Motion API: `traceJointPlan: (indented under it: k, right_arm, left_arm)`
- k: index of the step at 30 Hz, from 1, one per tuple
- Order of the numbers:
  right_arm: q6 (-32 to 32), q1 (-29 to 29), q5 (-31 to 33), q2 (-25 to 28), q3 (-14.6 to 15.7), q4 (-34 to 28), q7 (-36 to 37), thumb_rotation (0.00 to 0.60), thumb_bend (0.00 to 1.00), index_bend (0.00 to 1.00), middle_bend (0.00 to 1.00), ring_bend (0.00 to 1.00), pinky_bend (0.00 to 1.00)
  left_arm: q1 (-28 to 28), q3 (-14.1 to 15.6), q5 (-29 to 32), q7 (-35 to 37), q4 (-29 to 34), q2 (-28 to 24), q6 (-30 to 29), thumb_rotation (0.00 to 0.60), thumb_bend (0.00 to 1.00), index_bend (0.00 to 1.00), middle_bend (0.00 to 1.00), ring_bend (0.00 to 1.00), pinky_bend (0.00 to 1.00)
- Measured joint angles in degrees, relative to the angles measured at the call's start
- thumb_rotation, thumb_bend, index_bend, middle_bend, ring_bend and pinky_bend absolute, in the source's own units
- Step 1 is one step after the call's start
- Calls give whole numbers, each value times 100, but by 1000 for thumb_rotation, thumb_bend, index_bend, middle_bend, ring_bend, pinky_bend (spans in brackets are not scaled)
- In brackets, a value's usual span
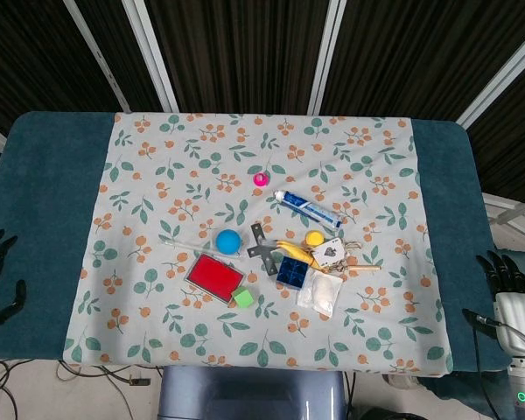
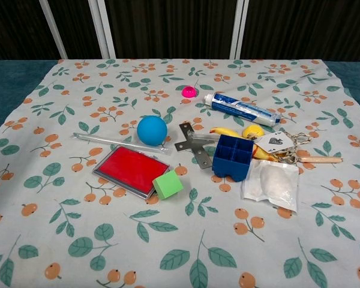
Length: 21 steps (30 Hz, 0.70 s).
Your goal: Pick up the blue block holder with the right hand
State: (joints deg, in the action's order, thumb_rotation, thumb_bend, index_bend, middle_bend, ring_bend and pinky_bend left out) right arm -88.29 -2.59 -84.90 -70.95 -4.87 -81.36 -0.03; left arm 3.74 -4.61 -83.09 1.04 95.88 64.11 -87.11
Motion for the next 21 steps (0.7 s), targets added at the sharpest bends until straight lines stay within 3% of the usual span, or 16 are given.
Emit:
traceJointPlan:
  k: [21]
  right_arm:
    - [148, -30, 54, 4, 4, -7, 8, 600, 222, 142, 94, 76, 211]
  left_arm:
    - [-13, 2, 8, 17, -32, -6, -9, 600, 528, 83, 0, 23, 46]
